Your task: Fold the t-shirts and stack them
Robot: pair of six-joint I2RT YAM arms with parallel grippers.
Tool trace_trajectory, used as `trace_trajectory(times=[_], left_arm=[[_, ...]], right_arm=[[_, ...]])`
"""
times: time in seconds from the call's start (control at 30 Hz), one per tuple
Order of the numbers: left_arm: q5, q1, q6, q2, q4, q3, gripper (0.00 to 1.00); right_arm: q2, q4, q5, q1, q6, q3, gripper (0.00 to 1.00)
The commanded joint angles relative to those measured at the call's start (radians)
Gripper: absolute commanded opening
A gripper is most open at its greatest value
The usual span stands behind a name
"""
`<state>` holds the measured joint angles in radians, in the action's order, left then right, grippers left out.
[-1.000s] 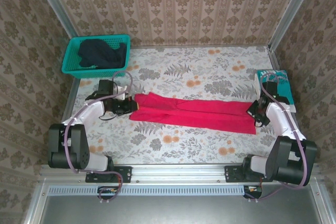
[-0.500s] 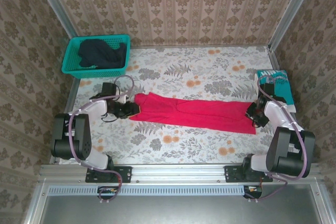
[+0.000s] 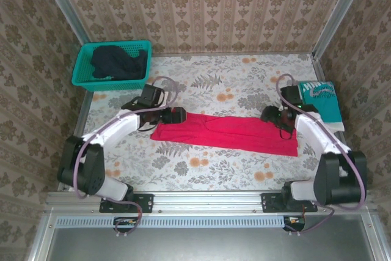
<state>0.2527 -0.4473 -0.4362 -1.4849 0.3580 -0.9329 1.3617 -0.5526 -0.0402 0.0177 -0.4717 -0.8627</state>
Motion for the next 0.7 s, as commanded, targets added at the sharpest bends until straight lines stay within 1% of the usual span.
trace_trajectory(times=[0.0,0.13,0.23,0.33,0.43,0.5,0.6,0.67], left_arm=[[0.005,-0.001,-0.092,-0.079,-0.080,0.040,1.00],[0.028,0.003,-0.084,-0.167,-0.103,0.027,1.00],[0.055,0.018,-0.046,-0.265,-0.096,-0.043,1.00],[0.087,0.040,0.003,-0.374,-0.078,-0.154,1.00],[0.119,0.067,0.082,-0.504,-0.001,-0.329,1.00],[0.136,0.073,0.159,-0.607,0.095,-0.479,1.00],[0.160,0.076,0.251,-0.765,0.234,-0.717,1.00],[0.164,0.083,0.280,-0.862,0.317,-0.867,1.00]], right_arm=[[0.107,0.080,-0.080,0.028,-0.070,-0.015,0.79],[0.178,0.067,-0.075,0.028,-0.075,-0.027,0.78],[0.195,0.038,-0.054,0.028,-0.070,-0.027,0.76],[0.197,0.027,-0.069,0.028,-0.077,0.003,0.74],[0.194,0.036,-0.115,0.032,-0.099,0.045,0.71],[0.191,0.071,-0.176,0.049,-0.124,0.086,0.69],[0.177,0.085,-0.182,0.119,-0.154,0.112,0.68],[0.167,0.047,-0.127,0.161,-0.152,0.108,0.67]])
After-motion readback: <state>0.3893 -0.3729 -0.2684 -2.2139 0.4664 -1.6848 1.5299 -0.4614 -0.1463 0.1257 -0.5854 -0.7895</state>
